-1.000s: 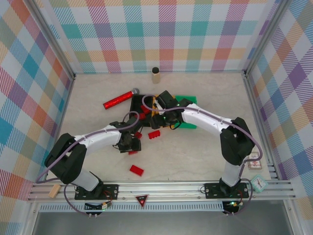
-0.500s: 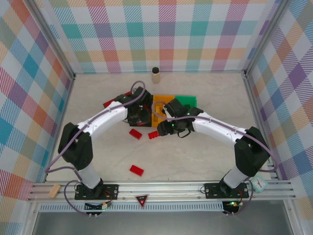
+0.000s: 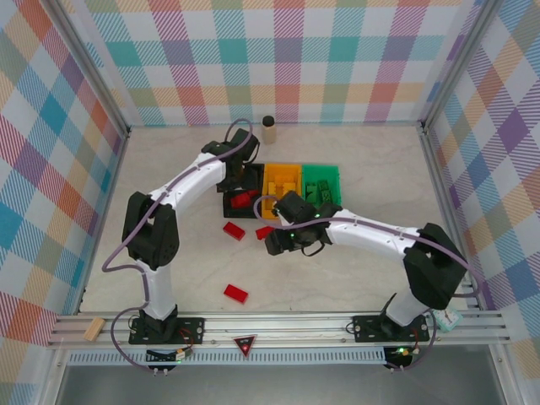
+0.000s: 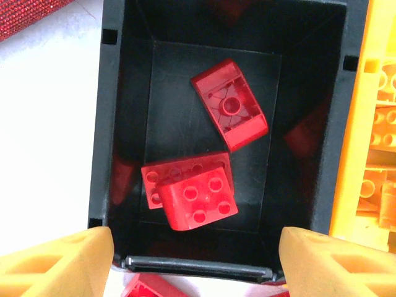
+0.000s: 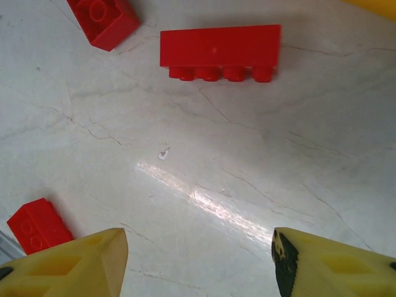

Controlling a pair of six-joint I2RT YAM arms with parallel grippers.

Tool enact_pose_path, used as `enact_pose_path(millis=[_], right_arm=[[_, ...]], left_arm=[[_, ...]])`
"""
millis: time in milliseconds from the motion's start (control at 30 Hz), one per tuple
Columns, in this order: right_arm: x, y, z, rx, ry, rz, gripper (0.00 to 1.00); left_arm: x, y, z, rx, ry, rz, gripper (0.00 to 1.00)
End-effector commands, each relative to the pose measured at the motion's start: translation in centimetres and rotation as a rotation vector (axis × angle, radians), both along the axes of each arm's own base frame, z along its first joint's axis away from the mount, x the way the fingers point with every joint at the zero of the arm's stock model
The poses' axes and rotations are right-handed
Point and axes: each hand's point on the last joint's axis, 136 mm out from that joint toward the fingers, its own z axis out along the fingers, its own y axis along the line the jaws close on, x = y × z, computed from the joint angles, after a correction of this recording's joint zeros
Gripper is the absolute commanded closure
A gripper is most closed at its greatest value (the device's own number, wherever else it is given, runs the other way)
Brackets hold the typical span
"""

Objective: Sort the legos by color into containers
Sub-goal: Place the lego in the container, then pick up the lego from the center of the table.

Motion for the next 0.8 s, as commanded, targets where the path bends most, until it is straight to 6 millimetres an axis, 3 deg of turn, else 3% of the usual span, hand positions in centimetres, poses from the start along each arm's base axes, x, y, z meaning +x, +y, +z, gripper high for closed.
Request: enact_pose_path(millis=[0,267,533,767], right_arm=[[1.2,1.6,-0.2,-0.008,-0.021,-0.012,0.33],[4.4,2.6,-1.2,-0.102,-0.082,-0.046,0.19],[5.9,3.5,-3.9,-0.199,-0.066,-0.022,0.19],[6.6,2.9,-4.5,-0.268,-0.084,-0.027,0.19]], left_arm=[[-2.2,0.5,3.0,-0.047,-0.051,-0.02,0.29],[-8.2,3.3,4.1,-0.128,-0.104,0.026,0.29],[-13.6,6.6,3.0,-0.099,-0.076,0.045,0.29],[-16.1,8.2,1.5,-0.086,-0.051,0.072,0.3]])
